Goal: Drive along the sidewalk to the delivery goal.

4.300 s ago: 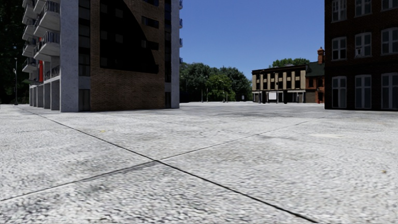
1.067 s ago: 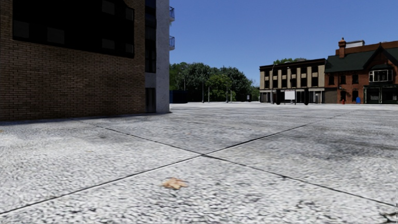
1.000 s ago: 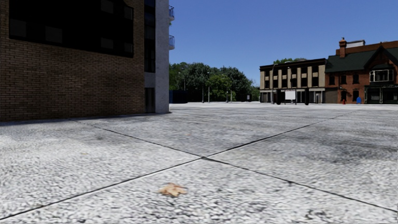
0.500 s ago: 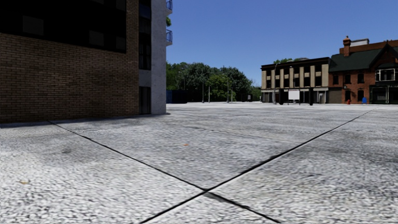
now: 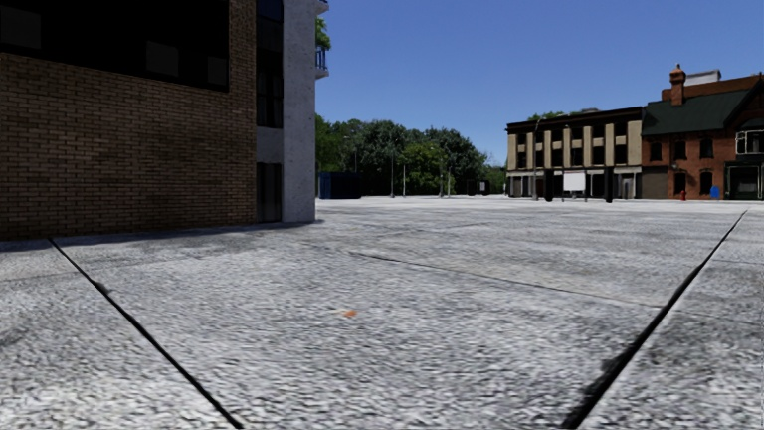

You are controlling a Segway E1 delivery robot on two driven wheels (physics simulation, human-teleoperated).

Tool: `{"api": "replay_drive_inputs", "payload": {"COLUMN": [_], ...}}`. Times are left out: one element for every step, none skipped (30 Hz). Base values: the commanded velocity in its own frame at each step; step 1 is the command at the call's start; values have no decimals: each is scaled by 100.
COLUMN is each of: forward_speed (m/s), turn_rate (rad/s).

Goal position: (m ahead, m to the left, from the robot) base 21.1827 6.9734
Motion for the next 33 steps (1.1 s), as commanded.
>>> {"api": "replay_drive_inputs", "payload": {"forward_speed": [200, 200, 200, 200, 200, 200, 200, 200, 200, 200, 200, 200, 200, 200, 200, 200, 200, 200, 200, 200, 200, 200, 200, 200, 200, 200, 200, 200, 200, 200, 200, 200, 200], "turn_rate": [0, 0, 0, 0, 0, 0, 0, 0, 0, 0, 0, 0, 0, 0, 0, 0, 0, 0, 0, 0, 0, 0, 0, 0, 0, 0, 0, 0, 0, 0, 0, 0, 0]}}
